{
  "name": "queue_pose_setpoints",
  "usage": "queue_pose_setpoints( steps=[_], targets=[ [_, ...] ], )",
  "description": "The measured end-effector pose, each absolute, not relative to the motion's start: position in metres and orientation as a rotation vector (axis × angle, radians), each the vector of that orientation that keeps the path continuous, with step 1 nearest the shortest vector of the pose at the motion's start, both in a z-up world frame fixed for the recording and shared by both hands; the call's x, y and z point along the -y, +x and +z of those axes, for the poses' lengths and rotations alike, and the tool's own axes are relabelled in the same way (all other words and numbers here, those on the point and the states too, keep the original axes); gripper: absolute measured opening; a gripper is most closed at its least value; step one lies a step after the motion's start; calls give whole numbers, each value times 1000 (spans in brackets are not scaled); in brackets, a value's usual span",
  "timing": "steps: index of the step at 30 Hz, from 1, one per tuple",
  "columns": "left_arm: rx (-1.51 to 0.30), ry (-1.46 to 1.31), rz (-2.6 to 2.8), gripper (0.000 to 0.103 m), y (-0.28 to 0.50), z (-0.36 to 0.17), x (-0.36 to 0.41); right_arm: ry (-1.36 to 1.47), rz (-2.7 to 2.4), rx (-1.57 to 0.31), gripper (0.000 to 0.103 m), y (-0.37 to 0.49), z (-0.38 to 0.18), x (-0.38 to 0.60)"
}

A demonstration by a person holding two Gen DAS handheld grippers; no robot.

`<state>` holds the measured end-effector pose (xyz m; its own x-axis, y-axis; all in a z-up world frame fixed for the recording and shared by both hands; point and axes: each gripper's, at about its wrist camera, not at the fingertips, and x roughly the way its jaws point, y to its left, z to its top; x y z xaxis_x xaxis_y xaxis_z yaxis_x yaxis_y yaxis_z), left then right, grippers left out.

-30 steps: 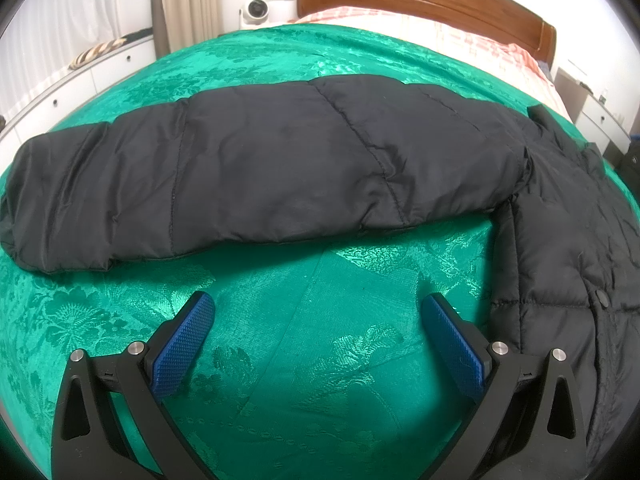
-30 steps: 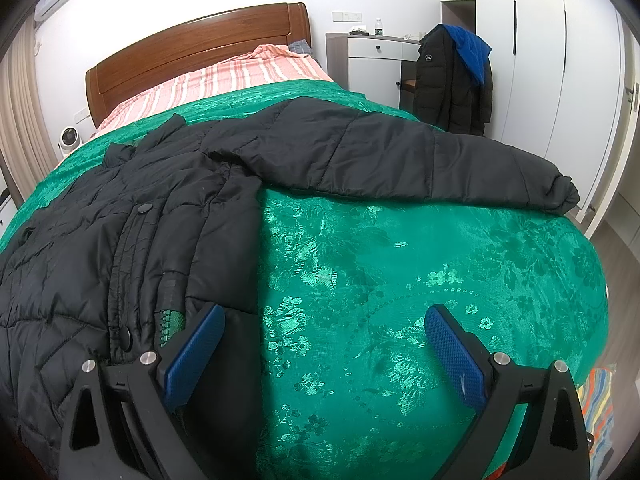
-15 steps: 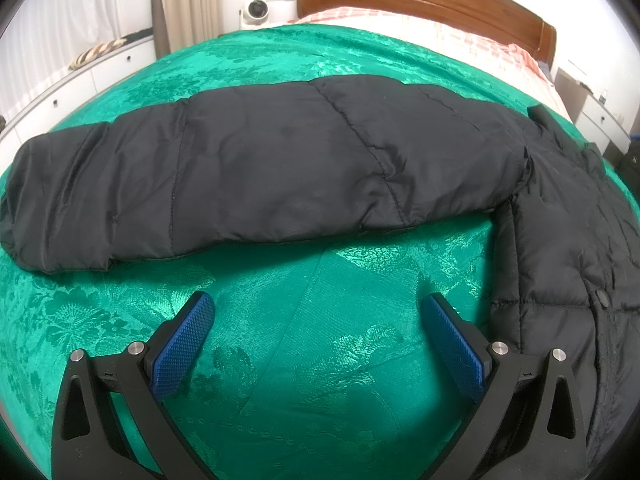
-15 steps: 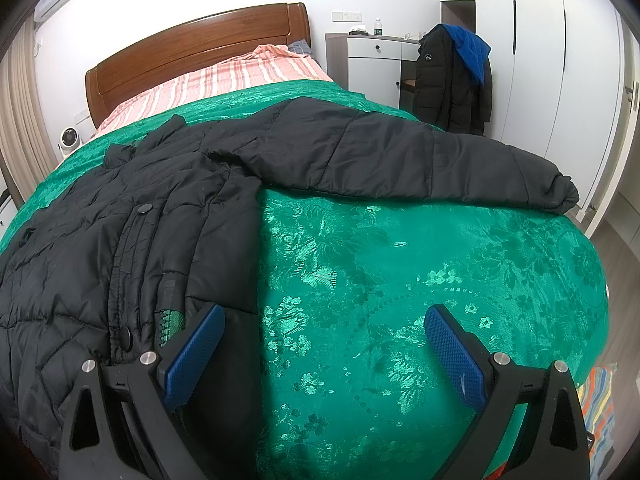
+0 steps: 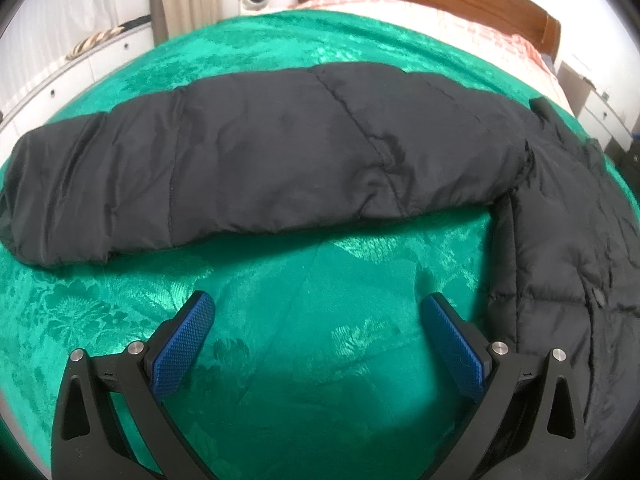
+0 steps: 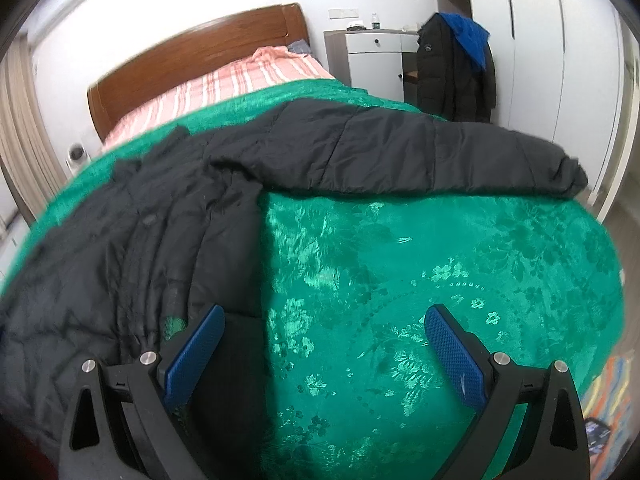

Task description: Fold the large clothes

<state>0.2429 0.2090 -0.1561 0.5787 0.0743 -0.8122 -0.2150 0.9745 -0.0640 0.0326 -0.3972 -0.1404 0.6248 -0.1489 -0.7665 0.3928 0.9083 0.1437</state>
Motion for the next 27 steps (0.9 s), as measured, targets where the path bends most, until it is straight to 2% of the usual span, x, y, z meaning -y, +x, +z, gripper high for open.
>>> queue_pose_setpoints(
  steps=[3,9,12,15,18,20,21,22,23,27],
  targets=[
    [-949,-163,151,102,231,-146,-207,471,-297,-757,99,17,-125,428],
    [-824,-123,155,103,180,-107,-208,778,-338,-588,100,-10,-109,524],
    [-767,-141,177,103,163,-98,-214,1008,-418,-523,100,-16,-126,581],
    [-729,-164,220,103,153,-104,-220,1141,-460,-539,99,-3,-154,621],
    [-750,-206,276,103,151,-125,-227,1247,-495,-562,84,13,-185,648],
    [-794,-240,298,103,152,-137,-232,1233,-579,-556,57,17,-186,651],
    [-813,-266,300,103,154,-140,-236,1205,-601,-564,49,22,-182,650],
    [-810,-290,301,103,153,-140,-240,1163,-607,-582,28,30,-176,648],
    [-798,-302,309,103,152,-139,-243,1120,-605,-590,19,37,-167,645],
    [-771,-333,333,103,148,-138,-254,860,-510,-548,15,83,-83,606]
  ],
)
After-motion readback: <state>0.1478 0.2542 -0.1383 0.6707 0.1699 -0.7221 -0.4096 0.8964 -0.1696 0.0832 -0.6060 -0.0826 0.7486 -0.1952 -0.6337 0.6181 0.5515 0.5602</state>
